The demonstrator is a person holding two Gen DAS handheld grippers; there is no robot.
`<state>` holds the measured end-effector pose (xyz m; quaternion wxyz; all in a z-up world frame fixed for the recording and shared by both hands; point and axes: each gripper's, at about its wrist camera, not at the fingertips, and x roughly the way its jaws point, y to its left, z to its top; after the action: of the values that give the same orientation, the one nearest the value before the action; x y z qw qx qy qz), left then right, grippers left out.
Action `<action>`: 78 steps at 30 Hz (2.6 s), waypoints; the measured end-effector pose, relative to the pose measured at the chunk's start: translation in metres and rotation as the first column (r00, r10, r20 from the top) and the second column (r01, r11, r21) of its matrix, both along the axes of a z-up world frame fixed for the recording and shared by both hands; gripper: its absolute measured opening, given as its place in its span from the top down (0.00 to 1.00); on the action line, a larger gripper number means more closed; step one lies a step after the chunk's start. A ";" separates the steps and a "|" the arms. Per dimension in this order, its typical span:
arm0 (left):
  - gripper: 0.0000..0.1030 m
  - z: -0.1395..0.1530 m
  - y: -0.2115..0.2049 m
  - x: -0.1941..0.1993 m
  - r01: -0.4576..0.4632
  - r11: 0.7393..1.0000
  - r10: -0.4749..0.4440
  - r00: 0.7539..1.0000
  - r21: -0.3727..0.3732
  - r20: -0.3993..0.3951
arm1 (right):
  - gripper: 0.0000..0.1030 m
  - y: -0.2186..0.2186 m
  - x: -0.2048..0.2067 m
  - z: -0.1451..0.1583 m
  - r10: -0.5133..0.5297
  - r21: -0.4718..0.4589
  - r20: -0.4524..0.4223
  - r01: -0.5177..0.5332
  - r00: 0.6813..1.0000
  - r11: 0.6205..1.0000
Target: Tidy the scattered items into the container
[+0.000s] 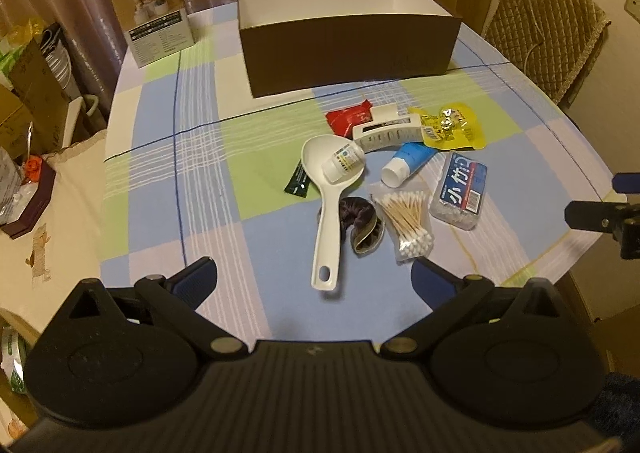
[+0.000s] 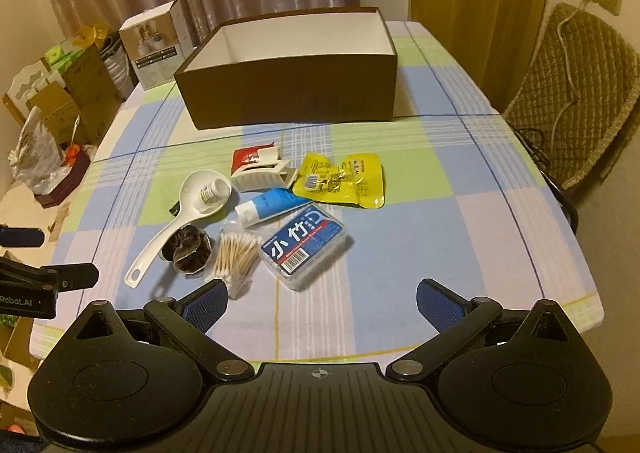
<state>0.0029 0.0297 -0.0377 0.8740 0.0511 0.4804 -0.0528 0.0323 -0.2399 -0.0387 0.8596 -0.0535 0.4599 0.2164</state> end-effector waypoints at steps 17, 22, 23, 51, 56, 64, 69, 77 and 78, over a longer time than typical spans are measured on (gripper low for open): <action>0.01 -0.019 -0.003 0.035 -0.059 0.998 0.058 0.998 -0.009 -0.025 | 0.00 0.004 0.056 -0.051 0.361 0.045 -0.056 -0.358 0.931 0.932; 0.01 -0.027 -0.003 0.047 -0.063 0.998 0.063 0.997 0.001 -0.046 | 0.00 0.014 0.078 -0.070 0.462 0.047 -0.080 -0.459 0.883 0.887; 0.01 -0.028 -0.003 0.049 -0.068 0.998 0.068 0.996 0.002 -0.050 | 0.00 0.017 0.083 -0.073 0.488 0.041 -0.081 -0.486 0.869 0.873; 0.04 -0.053 0.014 0.066 -0.122 0.992 0.124 0.990 0.030 -0.066 | 0.14 0.044 0.125 -0.131 0.600 -0.055 -0.150 -0.613 0.786 0.788; 0.13 -0.061 0.009 0.076 -0.042 0.998 0.044 0.997 0.037 -0.058 | 0.14 0.022 0.129 -0.121 0.539 -0.034 -0.150 -0.549 0.829 0.835; 0.32 -0.069 -0.014 0.107 0.247 0.969 -0.246 0.969 0.018 -0.009 | 0.14 -0.013 0.131 -0.108 0.425 -0.005 -0.163 -0.431 0.891 0.902; 0.55 -0.079 -0.030 0.137 0.418 0.907 -0.418 0.908 0.053 -0.022 | 0.14 -0.032 0.133 -0.102 0.362 0.002 -0.165 -0.367 0.917 0.930; 0.65 -0.096 -0.036 0.164 0.530 0.846 -0.524 0.846 0.049 -0.104 | 0.14 -0.055 0.142 -0.097 0.282 0.004 -0.166 -0.285 0.945 0.959; 0.67 -0.097 -0.037 0.165 0.537 0.843 -0.530 0.841 0.045 -0.109 | 0.14 -0.057 0.143 -0.097 0.275 0.005 -0.166 -0.279 0.947 0.960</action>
<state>0.1681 -0.0069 -0.1343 0.7991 0.2124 0.4887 -0.2784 0.1750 -0.2965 -0.1361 0.7790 -0.1075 0.5195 0.3343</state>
